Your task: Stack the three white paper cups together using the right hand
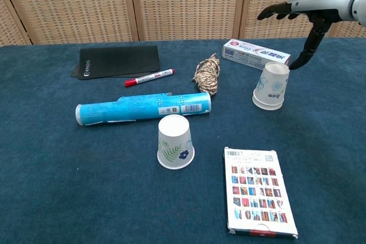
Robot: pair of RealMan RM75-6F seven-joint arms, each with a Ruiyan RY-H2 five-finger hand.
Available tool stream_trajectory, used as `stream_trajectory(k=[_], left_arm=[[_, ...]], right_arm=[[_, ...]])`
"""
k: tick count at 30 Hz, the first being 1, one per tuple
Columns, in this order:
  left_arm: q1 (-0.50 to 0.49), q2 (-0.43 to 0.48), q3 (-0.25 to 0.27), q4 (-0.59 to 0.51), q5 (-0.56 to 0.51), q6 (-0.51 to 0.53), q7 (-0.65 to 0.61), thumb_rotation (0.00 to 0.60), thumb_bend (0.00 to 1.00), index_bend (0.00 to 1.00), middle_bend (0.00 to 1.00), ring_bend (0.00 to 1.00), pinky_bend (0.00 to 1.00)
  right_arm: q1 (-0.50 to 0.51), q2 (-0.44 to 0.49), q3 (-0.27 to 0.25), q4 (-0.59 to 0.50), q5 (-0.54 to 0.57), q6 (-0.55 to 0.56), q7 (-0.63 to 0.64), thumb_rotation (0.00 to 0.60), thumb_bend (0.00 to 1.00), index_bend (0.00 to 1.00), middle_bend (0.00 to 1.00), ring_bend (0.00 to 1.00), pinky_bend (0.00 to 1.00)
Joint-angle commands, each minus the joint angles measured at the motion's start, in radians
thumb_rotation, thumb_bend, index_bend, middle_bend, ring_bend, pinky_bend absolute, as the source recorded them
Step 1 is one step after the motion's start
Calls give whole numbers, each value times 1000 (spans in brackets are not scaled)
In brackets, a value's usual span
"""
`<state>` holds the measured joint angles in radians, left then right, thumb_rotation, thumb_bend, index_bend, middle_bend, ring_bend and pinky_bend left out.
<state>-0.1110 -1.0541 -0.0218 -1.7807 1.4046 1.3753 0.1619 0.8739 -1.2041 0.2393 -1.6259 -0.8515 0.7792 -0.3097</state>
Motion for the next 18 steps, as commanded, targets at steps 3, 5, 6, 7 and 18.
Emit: stream_trajectory(k=[3,5,6,7,18], left_arm=[[-4,-1,-1,-1,-2,-4,2,600,0,0,0,0,0],[-5,1,-3,-2,-5,-4,-2,600,0,0,0,0,0],[-5,2,-3,-3,-5,-4,-3,600,0,0,0,0,0],[-5,3,-4,-3,-6,-3,-6,600,0,0,0,0,0],[-6,29,-10,2,-19,-12,-69,600,0,0,0,0,0]], right_arm=[[10,-11,-35,-89,-209,-44,40,600,0,164,150,87,152],[27,-48,-47,-80,-280,-44,26,600,0,195,191,128,176],[29,-58,-50,-74,-293,-42,26,600,0,214,215,152,191],[38,-77,-54,-68,-319,-41,21,600,0,223,227,165,200],[141,-264,-33,-25,-341,-39,-67,600,98,320,336,286,312]])
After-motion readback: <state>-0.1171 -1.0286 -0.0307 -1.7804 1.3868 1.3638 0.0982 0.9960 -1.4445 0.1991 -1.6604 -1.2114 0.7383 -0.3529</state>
